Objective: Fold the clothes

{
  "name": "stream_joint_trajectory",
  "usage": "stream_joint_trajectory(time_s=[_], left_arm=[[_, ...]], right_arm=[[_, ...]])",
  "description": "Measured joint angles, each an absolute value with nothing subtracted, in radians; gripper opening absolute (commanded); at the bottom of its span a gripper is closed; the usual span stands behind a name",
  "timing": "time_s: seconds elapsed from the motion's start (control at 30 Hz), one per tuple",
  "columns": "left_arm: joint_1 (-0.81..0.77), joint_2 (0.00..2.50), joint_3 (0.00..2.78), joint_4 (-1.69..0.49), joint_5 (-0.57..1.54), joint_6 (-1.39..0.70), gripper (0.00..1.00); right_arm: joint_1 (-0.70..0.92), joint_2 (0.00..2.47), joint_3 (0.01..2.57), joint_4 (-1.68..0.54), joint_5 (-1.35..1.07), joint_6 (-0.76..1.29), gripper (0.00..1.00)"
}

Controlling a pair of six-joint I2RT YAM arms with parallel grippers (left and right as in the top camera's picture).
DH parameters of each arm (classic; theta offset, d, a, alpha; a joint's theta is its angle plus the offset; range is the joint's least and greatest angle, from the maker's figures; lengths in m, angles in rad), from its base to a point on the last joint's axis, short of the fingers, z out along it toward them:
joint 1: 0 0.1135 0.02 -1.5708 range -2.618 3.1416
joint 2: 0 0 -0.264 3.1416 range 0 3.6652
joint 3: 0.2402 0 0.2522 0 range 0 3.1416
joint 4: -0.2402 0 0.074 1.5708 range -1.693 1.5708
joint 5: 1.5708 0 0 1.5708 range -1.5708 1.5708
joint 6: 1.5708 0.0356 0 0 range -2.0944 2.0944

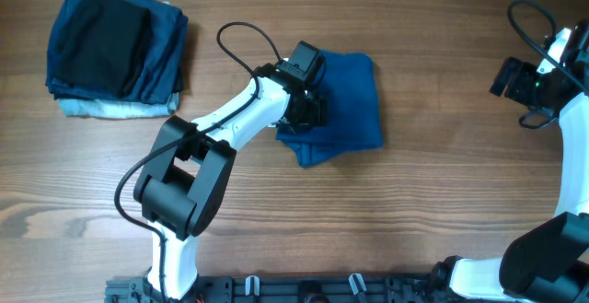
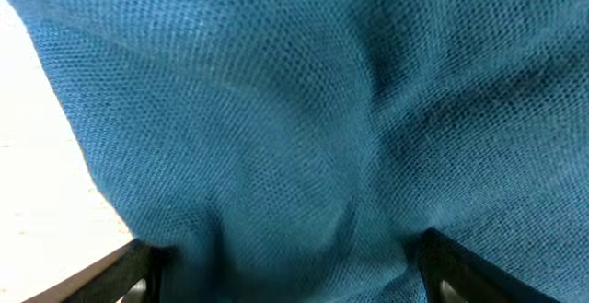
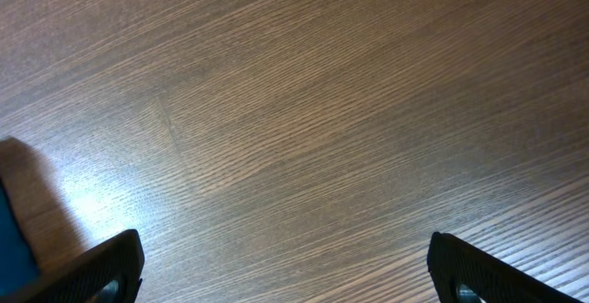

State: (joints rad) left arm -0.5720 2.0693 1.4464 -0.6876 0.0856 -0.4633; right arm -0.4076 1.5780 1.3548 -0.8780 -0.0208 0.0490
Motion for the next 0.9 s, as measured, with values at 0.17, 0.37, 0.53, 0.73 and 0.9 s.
stream_joint_trajectory(time_s=[0.17,0.37,0.53,0.73,0.9], left_arm=[[-0.572,2.076,1.453,-0.692,0.084,-0.470,0.92],[-0.543,2.061,1.515,-0.749,0.083,-0.473,0.93],[-0.540,2.027,1.522,-0.782,0.034,-0.474,0.94],[-0.540,2.095,1.523,-0.781,0.024,-0.474,0.92],[-0.536,2.130,1.534,-0.773,0.098,-0.485,0.42]], right_arm=[[-0.408,1.578,1.355,-0.878,-0.021,0.049,1.00],[-0.408,1.578,1.355,-0.878,-0.021,0.049,1.00],[-0.408,1.578,1.355,-0.878,-0.021,0.049,1.00],[-0.408,1.578,1.355,-0.878,-0.021,0.049,0.99],[-0.408,1.578,1.355,-0.878,-0.021,0.049,0.99]])
